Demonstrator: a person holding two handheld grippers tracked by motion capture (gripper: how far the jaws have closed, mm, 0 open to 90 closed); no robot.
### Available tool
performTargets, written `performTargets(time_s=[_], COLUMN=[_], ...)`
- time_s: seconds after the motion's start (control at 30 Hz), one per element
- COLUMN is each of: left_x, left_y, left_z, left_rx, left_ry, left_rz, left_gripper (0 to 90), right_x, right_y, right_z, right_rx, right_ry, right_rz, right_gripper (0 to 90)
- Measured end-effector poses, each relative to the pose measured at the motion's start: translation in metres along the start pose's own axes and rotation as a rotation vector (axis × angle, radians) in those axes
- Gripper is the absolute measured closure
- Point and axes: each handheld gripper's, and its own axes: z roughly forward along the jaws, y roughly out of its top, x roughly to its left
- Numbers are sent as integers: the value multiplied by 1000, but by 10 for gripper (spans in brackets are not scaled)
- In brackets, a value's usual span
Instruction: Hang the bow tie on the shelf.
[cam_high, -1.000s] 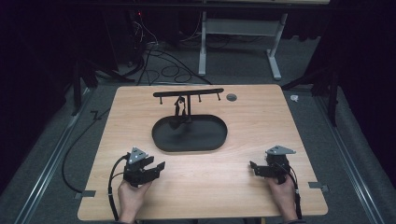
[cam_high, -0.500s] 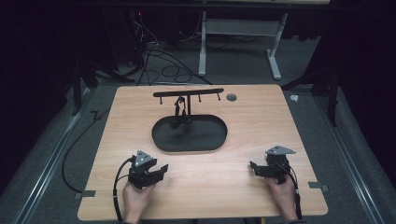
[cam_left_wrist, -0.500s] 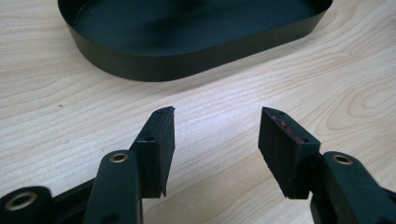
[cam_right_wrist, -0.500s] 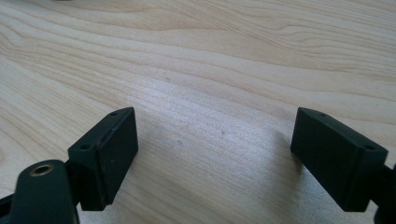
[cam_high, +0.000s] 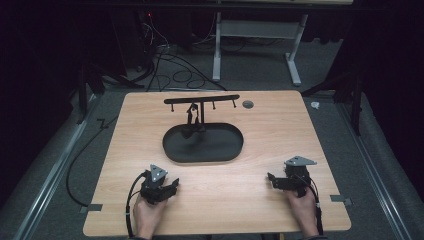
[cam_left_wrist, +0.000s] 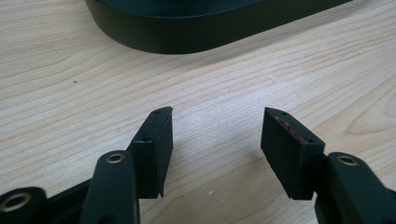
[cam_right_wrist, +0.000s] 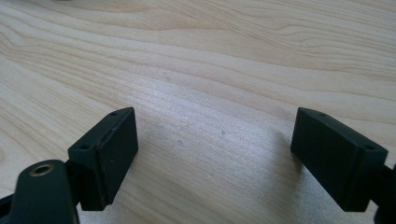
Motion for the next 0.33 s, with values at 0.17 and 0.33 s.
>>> performTargets(time_s=[0.17,0.33], left_x=[1,1], left_y=[-6,-6], left_z=[1,1], left_rx=[-32,-30], left_ry=[6,14], left_rz=[-8,-13], left_gripper=[426,404], right_x=[0,0], right_y=[0,0], right_z=[0,0], right_rx=[1,1], right_ry=[0,0], right_rz=[1,1], right_gripper=[159,159])
